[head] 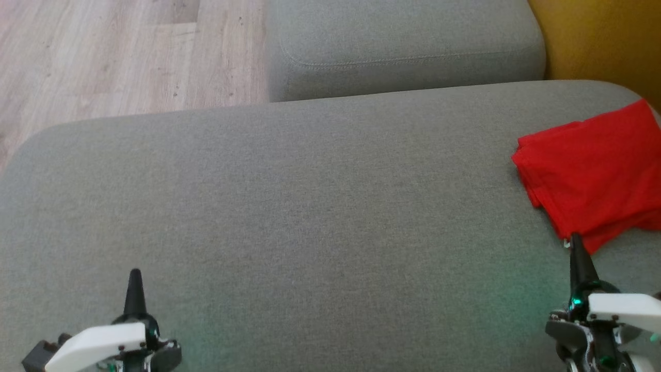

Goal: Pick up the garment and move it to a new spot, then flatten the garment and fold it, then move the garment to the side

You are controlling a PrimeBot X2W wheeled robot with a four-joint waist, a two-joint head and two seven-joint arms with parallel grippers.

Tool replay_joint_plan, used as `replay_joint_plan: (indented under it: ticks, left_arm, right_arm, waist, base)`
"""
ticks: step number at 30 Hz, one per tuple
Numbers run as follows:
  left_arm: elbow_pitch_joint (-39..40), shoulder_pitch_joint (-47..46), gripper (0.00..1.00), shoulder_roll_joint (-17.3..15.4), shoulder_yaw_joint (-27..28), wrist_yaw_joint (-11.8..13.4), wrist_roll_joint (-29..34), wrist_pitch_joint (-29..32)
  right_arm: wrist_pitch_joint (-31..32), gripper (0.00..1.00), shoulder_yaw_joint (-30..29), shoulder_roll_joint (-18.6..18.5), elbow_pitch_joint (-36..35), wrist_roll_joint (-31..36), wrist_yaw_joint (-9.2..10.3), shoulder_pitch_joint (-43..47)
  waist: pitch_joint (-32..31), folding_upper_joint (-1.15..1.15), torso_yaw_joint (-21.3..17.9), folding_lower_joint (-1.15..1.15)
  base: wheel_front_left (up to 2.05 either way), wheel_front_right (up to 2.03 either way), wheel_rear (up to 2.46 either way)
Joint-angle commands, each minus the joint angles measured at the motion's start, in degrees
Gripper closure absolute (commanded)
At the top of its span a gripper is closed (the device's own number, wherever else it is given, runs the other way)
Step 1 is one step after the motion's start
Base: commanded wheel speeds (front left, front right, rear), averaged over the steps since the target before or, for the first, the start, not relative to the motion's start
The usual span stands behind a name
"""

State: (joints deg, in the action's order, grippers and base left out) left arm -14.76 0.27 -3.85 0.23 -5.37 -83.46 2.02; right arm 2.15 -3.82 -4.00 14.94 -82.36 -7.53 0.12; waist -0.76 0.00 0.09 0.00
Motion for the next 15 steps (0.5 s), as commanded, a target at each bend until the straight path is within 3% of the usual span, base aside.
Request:
replay_joint_plan:
  ticks: [1, 15]
  left_arm:
    - [1.5, -3.7, 1.00, -0.7, 2.4, -0.7, -1.7, 0.5]
    - [0.8, -6.3, 1.00, -0.6, 4.2, -2.1, -10.5, 2.8]
  right_arm:
    - [0.5, 1.00, 0.7, -0.4, -1.7, -2.1, 0.04, -3.9]
    - [2.8, 1.00, -0.8, -0.3, -1.0, -11.4, 0.04, -6.1]
  waist:
    - [0.1, 0.00, 0.0, 0.00]
    - [0.9, 0.00, -0.1, 0.00]
  base:
    - [0.00, 0.00, 0.00]
    - [0.00, 0.00, 0.00]
